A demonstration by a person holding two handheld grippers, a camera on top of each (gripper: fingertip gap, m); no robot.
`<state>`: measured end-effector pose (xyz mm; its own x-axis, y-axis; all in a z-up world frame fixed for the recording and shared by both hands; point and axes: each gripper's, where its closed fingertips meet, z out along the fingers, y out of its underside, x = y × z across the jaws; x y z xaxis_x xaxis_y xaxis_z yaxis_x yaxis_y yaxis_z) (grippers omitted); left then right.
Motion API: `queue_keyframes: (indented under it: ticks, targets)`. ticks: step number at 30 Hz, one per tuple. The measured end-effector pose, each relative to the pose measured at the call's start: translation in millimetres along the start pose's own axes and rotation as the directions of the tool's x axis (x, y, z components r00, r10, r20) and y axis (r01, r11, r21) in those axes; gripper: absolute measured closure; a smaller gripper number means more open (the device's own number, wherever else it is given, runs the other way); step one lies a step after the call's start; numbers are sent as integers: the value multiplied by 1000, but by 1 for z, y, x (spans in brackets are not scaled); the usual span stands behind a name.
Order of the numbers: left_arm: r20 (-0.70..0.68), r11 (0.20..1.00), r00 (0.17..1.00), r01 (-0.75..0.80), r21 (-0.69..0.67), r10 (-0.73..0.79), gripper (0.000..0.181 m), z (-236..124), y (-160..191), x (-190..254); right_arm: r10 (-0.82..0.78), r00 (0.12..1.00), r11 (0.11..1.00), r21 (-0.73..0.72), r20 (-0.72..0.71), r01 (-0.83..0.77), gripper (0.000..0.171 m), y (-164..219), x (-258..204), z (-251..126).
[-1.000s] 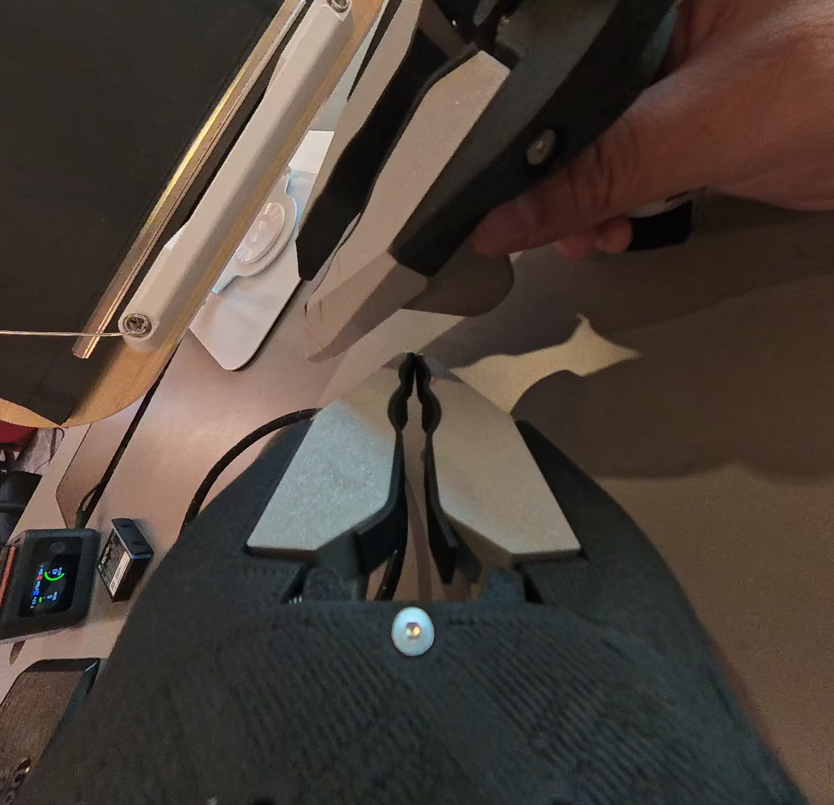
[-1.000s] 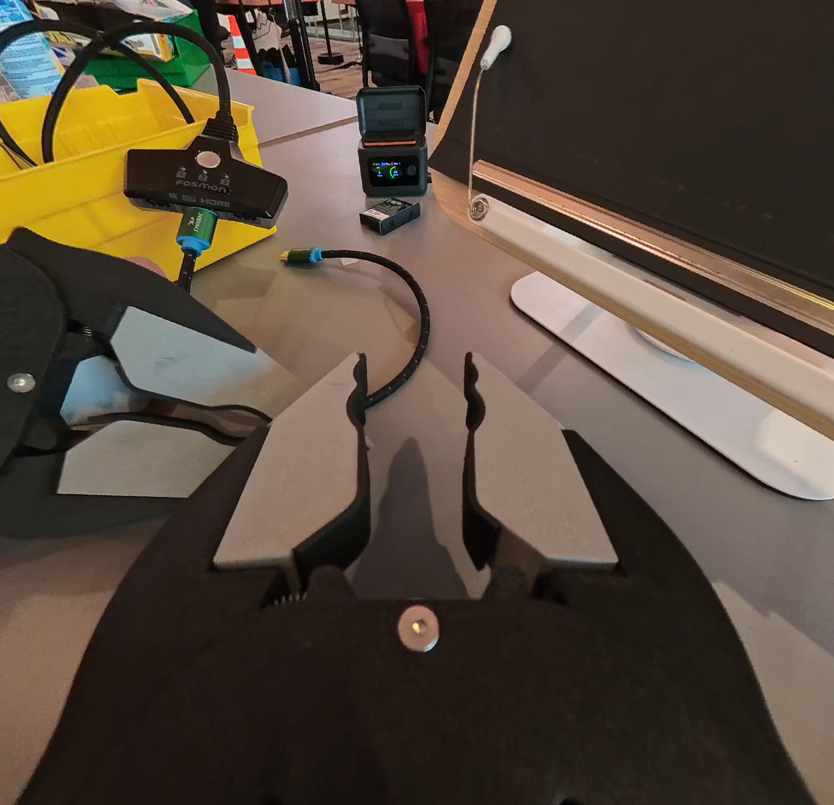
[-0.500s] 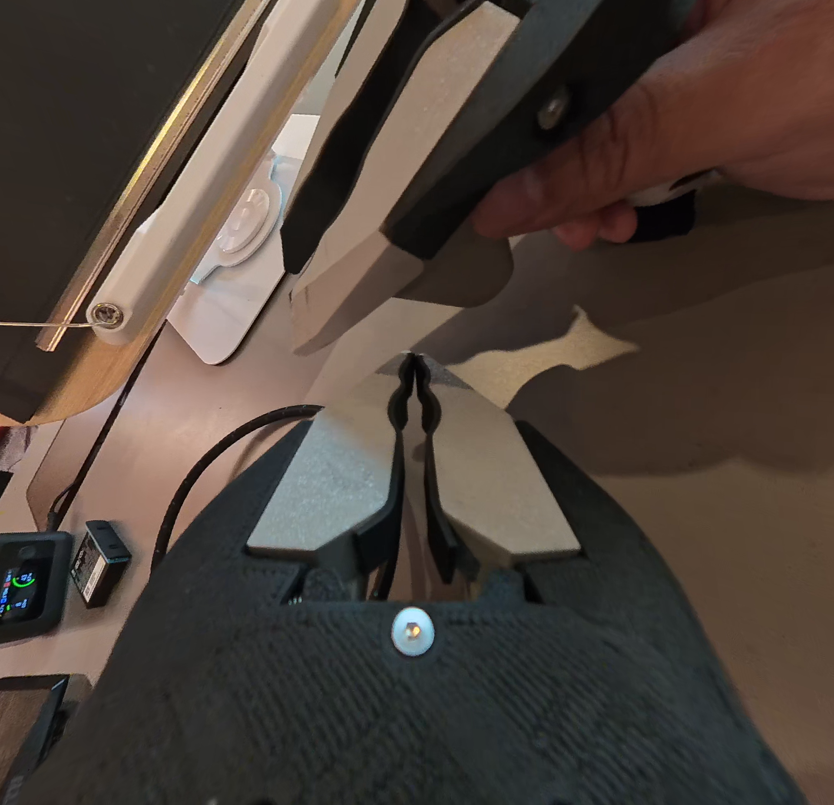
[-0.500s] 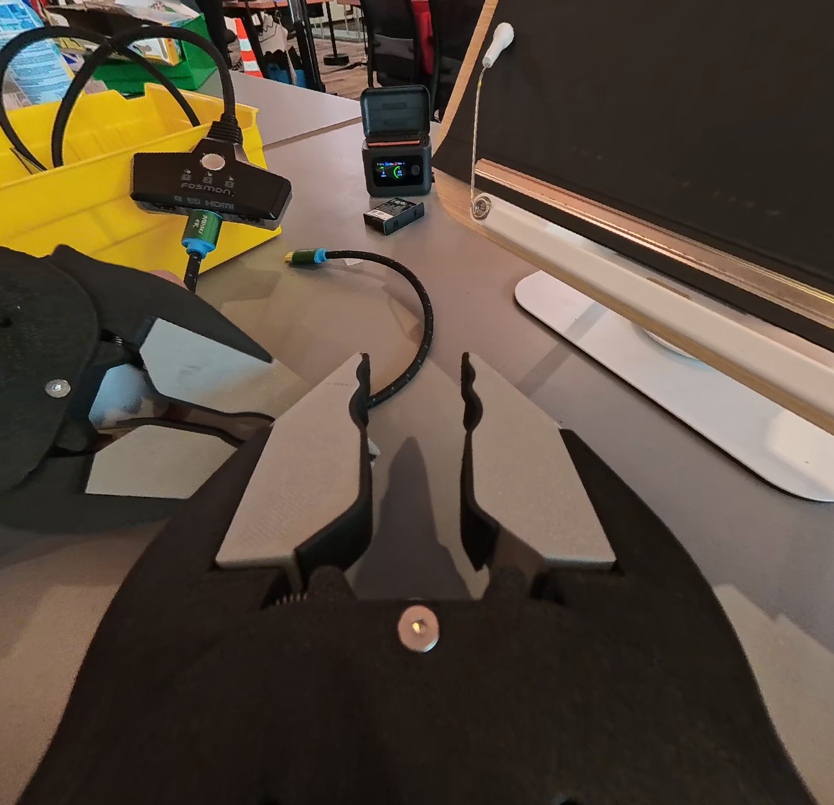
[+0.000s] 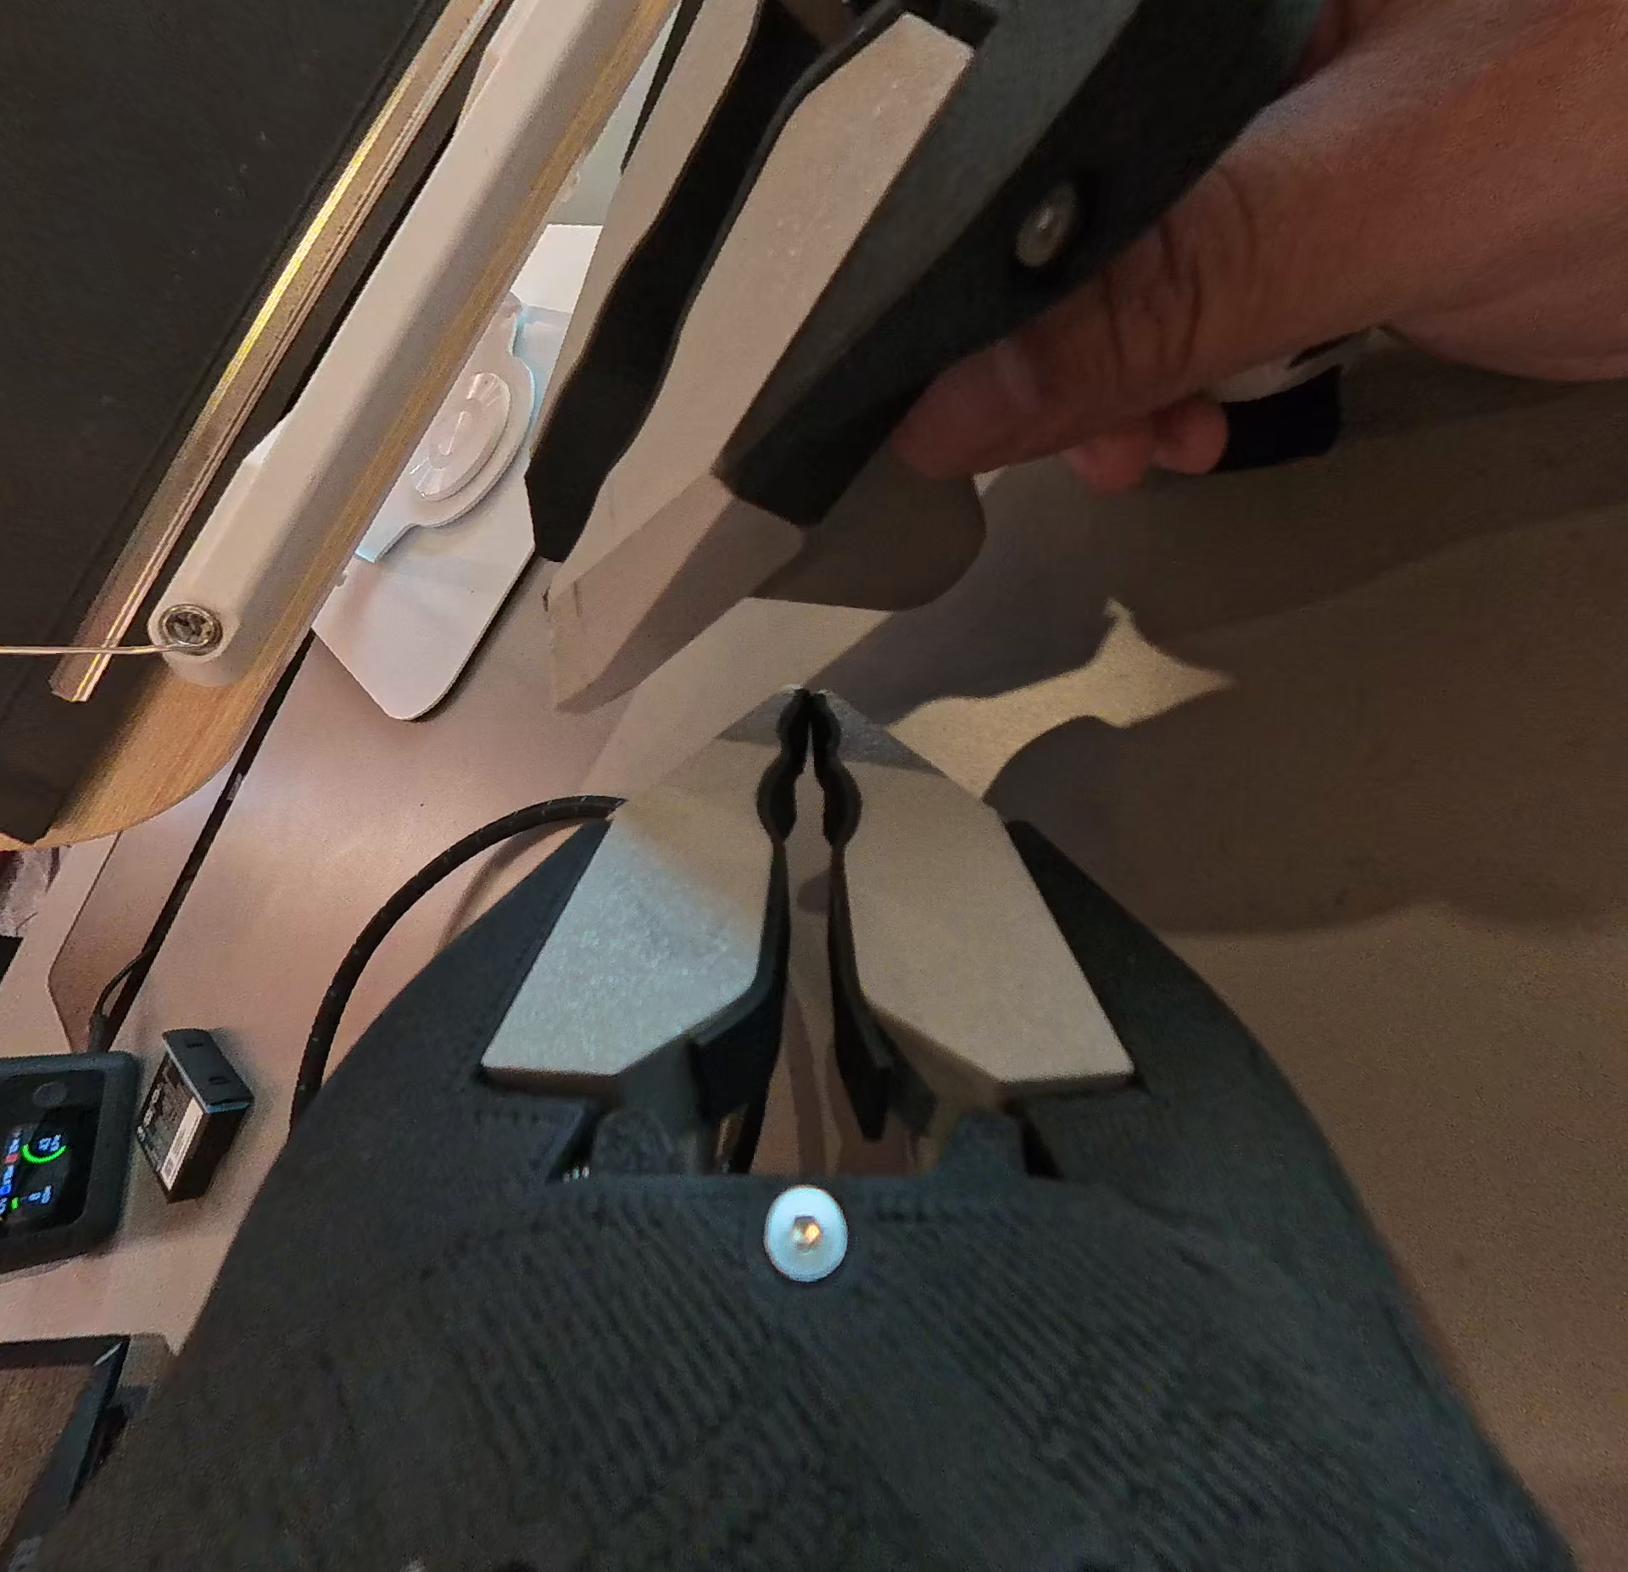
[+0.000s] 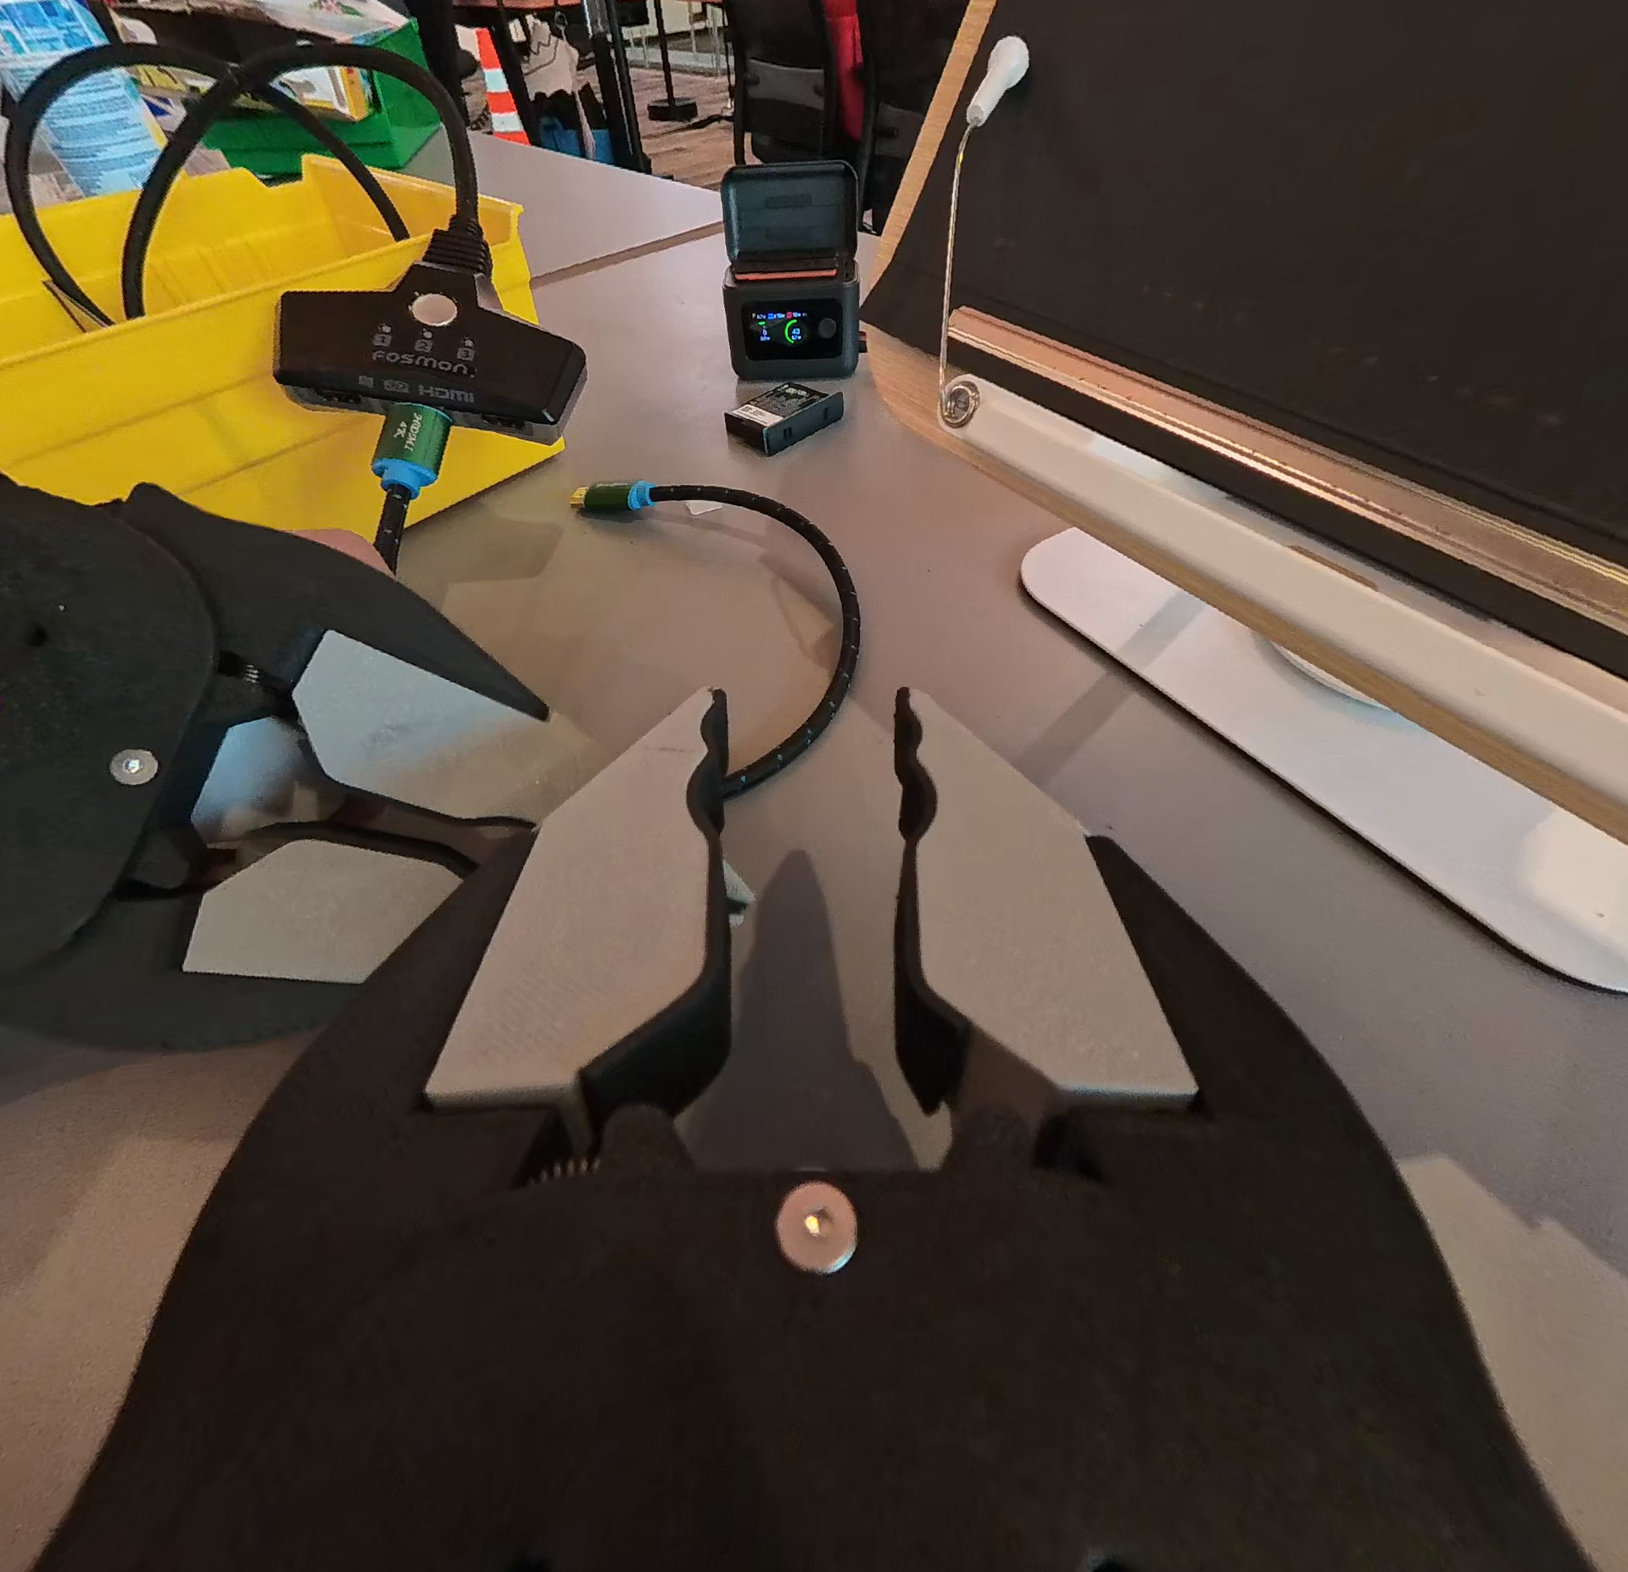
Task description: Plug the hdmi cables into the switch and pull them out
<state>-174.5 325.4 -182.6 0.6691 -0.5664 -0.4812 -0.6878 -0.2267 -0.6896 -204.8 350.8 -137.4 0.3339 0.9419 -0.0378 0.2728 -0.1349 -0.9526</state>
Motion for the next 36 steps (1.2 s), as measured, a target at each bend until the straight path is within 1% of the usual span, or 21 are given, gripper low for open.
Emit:
queue_keyframes:
  ticks: [1,5,36]
  targets:
    - [-2,1000,1000,-5,-1,5,181,0,0,1,0,1000,1000,0,0,0,136,0,0,0]
    - [-3,1000,1000,-27,-11,27,181,1,1,3,-1,1000,1000,1,1,1,136,0,0,0]
    - [0,999,999,-35,-7,35,181,1,0,3,-11,1000,1000,-12,18,12,142,1,-5,1]
